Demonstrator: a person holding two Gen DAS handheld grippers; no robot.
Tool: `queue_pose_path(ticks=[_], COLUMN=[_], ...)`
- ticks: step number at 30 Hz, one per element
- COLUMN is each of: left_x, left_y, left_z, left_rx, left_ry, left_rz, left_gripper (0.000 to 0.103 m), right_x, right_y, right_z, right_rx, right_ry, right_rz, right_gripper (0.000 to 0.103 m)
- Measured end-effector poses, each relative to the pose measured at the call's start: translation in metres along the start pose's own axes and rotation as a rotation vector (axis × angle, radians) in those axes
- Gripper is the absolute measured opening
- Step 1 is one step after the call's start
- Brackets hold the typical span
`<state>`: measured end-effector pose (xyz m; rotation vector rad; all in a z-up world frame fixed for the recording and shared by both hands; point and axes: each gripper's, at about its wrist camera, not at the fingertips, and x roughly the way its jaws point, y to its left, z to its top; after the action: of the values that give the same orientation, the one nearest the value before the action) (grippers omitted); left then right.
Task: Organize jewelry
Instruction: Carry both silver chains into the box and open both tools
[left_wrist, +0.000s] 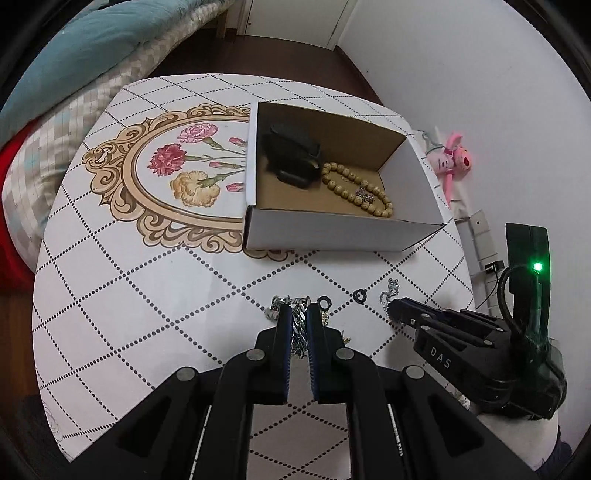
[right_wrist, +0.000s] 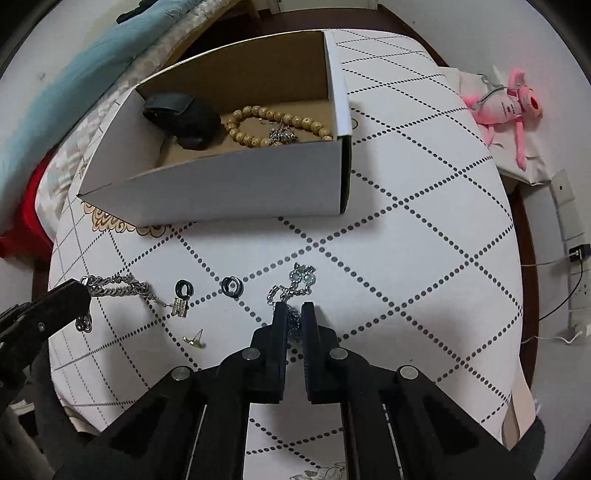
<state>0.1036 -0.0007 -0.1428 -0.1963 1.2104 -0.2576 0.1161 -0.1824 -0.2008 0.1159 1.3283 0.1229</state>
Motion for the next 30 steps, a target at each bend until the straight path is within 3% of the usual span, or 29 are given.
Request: queue_pose_path(ticks=[4, 8, 16, 20, 23, 30], left_x=[-0.009, -0.032, -0.082, -0.093, -0.085, -0.037], left_y=[-0.001, -0.007, -0.027, -0.033, -0.032, -0.016], left_z=[0.003, 0.011, 0.055, 0.085, 0.105, 0.131], left_rx=[0.001, 0.007, 0.024, 0.044, 0.044, 0.018], left_ry=[-0.015, -0.052, -0.14, -0.168, -0.143, -0.02], left_rz=[-0.009, -0.046, -0.158, -0.178, -0.187, -0.176], left_gripper=[0.005, 0.005, 0.005, 0.005, 0.005, 0.005], right_x=[-0.012, -0.051, -0.141, -0.165, -0.168, -0.124], right_y=[-0.006, -0.013, 0.002, 0.013, 0.018, 0.029], right_z=[-0.003, -0.001, 0.048, 0.078, 0.098, 0.128], right_rx=[0.045, 0.082, 0.051, 0.016, -0.004, -0.004], right_ry=[-0.027, -0.087, -0.23, -0.273, -0.269, -0.147], right_rz=[0.054, 0.139, 0.25, 0.267, 0.267, 0.281], right_gripper=[0.006, 0.006, 0.006, 0.006, 0.006, 0.006])
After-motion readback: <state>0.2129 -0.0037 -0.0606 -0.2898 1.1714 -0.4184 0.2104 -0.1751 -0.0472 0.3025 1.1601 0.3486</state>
